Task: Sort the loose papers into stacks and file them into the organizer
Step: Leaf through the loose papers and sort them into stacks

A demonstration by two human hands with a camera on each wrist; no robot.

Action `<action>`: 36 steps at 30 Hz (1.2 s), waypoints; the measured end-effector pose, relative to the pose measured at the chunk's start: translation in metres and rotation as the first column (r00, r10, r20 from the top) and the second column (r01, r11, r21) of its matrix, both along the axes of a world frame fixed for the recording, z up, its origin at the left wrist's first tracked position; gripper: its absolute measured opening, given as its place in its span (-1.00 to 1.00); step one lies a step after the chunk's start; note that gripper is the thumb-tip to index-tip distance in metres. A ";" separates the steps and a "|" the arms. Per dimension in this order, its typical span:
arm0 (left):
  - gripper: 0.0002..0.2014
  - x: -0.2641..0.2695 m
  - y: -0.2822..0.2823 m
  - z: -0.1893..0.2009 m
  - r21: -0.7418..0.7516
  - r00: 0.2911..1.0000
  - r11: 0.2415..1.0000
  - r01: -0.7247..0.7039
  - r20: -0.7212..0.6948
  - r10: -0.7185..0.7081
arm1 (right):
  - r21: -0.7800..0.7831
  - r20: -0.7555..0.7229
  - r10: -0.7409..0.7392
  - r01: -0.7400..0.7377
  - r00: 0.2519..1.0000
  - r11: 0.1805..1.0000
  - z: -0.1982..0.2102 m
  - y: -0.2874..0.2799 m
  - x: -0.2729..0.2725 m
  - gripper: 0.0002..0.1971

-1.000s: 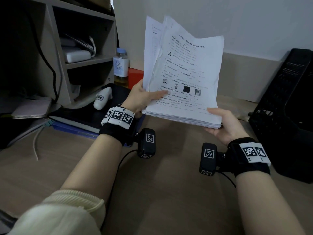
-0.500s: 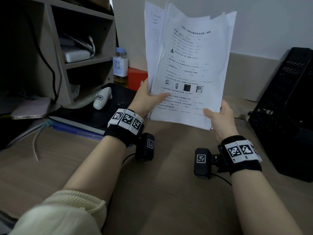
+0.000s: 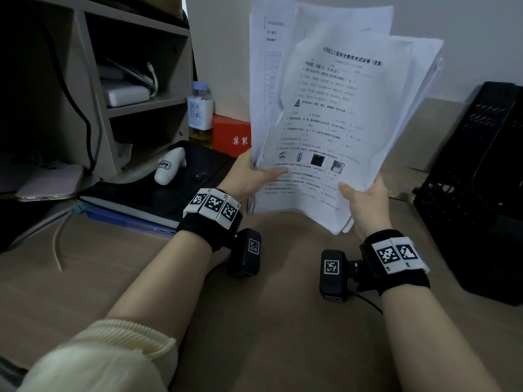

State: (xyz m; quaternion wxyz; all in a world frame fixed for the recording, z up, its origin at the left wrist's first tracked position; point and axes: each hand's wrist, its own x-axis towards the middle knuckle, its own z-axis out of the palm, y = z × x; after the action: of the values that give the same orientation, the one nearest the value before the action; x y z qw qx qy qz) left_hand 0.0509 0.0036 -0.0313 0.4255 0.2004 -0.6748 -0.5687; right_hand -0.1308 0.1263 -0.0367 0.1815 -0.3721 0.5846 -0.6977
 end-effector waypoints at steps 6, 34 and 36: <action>-0.64 0.002 0.003 0.000 0.018 1.000 1.000 -0.024 -0.011 0.024 | -0.007 -0.016 0.059 -0.059 0.998 0.998 0.004 -0.001 0.007 -0.67; -0.51 0.005 -0.005 0.009 0.034 0.999 0.999 0.042 0.000 -0.042 | -0.035 0.163 0.065 -0.060 0.984 0.998 0.006 0.000 0.012 -0.69; -0.52 0.006 -0.006 0.008 0.064 0.997 0.996 0.055 0.041 -0.057 | -0.005 0.194 0.078 -0.079 0.978 0.997 0.004 0.000 0.013 -0.57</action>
State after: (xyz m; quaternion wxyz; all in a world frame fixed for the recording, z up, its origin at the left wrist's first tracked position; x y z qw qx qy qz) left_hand 0.0569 -0.0023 -0.0232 0.3882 0.2068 -0.6711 -0.5968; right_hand -0.1182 0.1264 -0.0325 0.2656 -0.3249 0.5498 -0.7222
